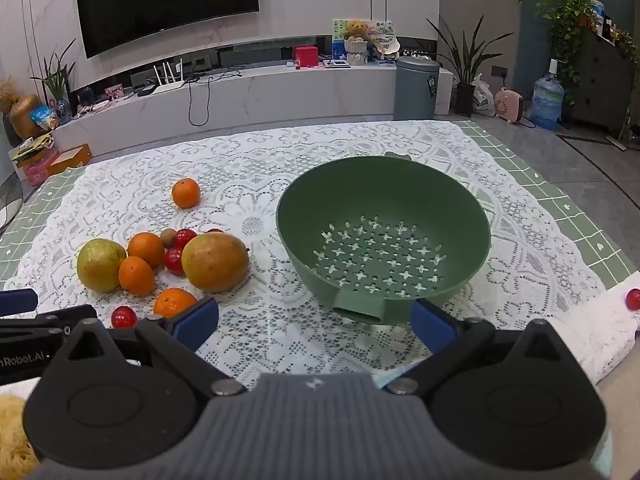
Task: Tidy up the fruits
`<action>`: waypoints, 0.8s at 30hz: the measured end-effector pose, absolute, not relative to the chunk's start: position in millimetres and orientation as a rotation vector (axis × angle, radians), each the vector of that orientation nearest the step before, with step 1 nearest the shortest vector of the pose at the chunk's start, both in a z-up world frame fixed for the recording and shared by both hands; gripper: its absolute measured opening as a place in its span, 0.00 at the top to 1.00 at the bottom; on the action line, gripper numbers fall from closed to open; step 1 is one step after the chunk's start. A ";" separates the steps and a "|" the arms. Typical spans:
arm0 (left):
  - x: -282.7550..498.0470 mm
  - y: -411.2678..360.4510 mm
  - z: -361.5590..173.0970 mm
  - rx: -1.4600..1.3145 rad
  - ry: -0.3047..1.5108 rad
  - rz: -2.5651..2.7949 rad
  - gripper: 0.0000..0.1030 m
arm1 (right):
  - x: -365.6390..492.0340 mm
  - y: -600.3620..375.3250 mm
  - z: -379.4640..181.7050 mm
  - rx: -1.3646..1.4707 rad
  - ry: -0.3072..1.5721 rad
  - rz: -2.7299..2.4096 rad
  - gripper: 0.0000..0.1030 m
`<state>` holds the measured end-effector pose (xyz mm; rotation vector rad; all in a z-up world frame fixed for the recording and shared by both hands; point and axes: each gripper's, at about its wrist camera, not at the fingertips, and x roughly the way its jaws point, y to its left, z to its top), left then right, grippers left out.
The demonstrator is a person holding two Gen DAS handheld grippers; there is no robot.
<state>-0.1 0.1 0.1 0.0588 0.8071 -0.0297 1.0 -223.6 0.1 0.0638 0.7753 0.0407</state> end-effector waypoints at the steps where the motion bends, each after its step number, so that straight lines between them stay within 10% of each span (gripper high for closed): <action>1: 0.1 0.1 -0.1 0.060 0.808 -0.029 0.13 | 1.1 -223.4 0.0 0.062 0.777 0.040 0.04; 24: -0.8 2.0 -3.1 0.066 0.833 -0.019 0.13 | 1.4 -222.0 -0.5 0.057 0.779 0.038 0.04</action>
